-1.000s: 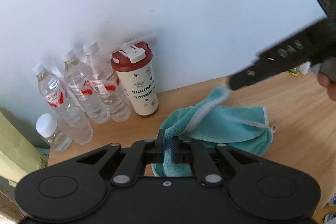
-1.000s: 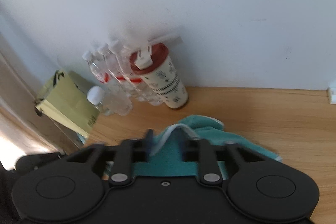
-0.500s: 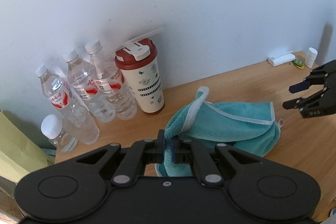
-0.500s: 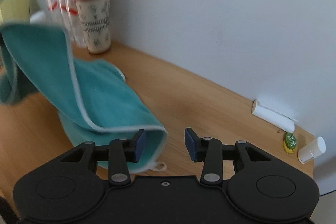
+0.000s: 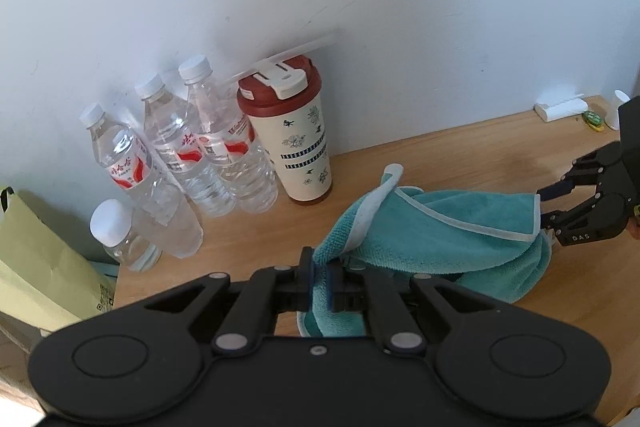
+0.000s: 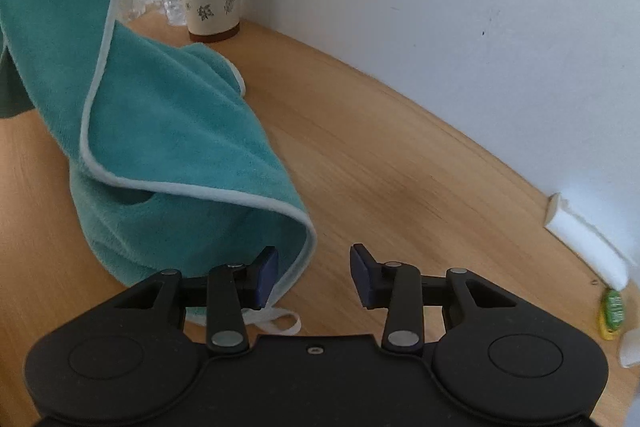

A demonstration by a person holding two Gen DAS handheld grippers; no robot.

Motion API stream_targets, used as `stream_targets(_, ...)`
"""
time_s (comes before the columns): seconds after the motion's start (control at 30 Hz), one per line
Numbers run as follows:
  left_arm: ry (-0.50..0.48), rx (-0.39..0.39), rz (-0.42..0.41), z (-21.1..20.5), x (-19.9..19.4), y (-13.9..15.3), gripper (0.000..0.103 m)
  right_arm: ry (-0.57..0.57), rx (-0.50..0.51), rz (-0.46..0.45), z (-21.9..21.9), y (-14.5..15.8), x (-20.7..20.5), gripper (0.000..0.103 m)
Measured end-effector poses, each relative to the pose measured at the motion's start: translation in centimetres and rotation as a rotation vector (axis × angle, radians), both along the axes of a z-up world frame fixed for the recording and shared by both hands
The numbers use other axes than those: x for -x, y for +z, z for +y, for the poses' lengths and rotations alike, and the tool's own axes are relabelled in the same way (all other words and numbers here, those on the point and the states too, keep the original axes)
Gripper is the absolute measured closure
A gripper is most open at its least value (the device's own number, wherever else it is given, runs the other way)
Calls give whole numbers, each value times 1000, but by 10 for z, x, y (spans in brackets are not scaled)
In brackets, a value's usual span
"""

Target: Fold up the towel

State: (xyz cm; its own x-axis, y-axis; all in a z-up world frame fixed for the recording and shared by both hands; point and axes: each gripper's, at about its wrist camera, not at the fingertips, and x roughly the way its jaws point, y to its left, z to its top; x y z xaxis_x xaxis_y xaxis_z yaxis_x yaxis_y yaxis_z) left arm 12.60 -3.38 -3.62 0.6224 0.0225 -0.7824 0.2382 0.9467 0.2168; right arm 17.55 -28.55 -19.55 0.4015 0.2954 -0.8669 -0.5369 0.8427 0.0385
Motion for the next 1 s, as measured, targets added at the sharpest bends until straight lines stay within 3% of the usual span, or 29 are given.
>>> stream_targets(0.03, 5, -2, 1, 0, -1, 0, 98, -5, -13, 7, -2, -2, -1, 62)
stream_targets(0.07, 8, -2, 1, -1, -2, 0, 98, -24, -61, 31, -6, -5, -4, 77)
stream_targets(0.13, 14, -1, -1, -1, -4, 1, 98, -44, -154, 69, -13, -5, -4, 97)
stream_targets(0.33, 41, -13, -17, 2, -7, 1, 97, -102, -211, 81, -24, -2, -2, 100)
stream_targets(0.43, 39, 4, -29, 5, -6, 6, 97, -126, -223, 35, -27, 16, 4, 100)
stream_targets(0.77, 7, 84, -104, 21, 8, 39, 98, -130, -265, -149, -19, 121, 46, 100)
stream_targets(1.0, -79, 159, -141, 33, 31, 84, 98, -160, -304, -192, -16, 192, 76, 100)
